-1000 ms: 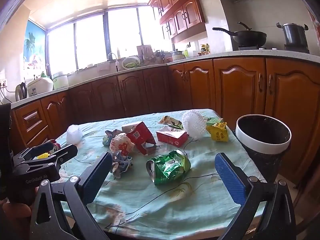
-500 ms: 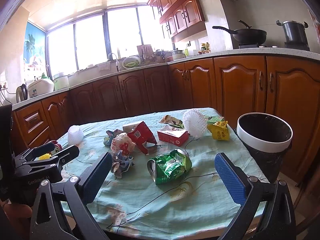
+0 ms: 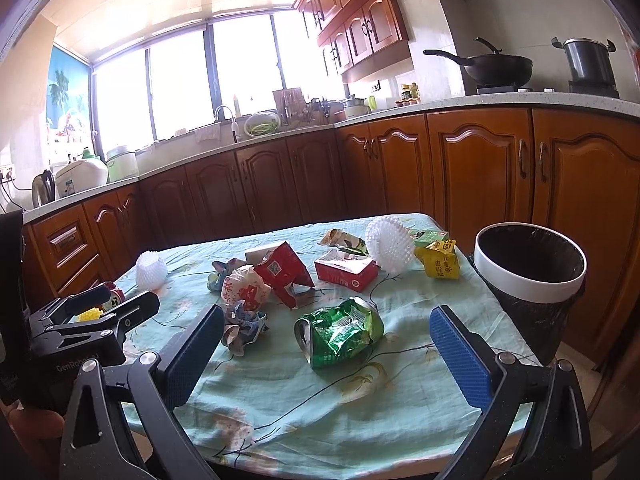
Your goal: Collect trash
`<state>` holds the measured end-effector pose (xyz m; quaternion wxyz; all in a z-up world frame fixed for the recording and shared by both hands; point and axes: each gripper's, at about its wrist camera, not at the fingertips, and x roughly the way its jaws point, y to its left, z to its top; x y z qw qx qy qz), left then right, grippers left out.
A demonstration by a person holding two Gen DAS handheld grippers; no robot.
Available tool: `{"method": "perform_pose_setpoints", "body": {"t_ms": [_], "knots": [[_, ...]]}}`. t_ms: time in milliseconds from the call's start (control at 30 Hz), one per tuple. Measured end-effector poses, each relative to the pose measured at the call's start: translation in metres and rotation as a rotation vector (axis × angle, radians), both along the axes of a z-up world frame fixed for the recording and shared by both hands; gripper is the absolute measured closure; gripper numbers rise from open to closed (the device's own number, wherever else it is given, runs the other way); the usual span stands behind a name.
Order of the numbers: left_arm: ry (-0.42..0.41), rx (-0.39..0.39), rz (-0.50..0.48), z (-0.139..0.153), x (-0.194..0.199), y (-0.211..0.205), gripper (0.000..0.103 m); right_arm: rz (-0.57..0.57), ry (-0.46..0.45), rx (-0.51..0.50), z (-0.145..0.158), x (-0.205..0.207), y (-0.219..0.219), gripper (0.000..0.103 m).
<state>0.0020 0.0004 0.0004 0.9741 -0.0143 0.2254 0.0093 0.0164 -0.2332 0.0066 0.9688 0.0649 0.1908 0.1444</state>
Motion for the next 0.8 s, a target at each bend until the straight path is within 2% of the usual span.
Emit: {"method": "perform_pose_setpoints", "body": {"t_ms": [800], "knots": [[0.004,0.002,0.001,-0.0008,0.0002,-0.0017,0.0,0.0,0.008,0.003,-0.0017,0.001,0.0001,0.0]]}}
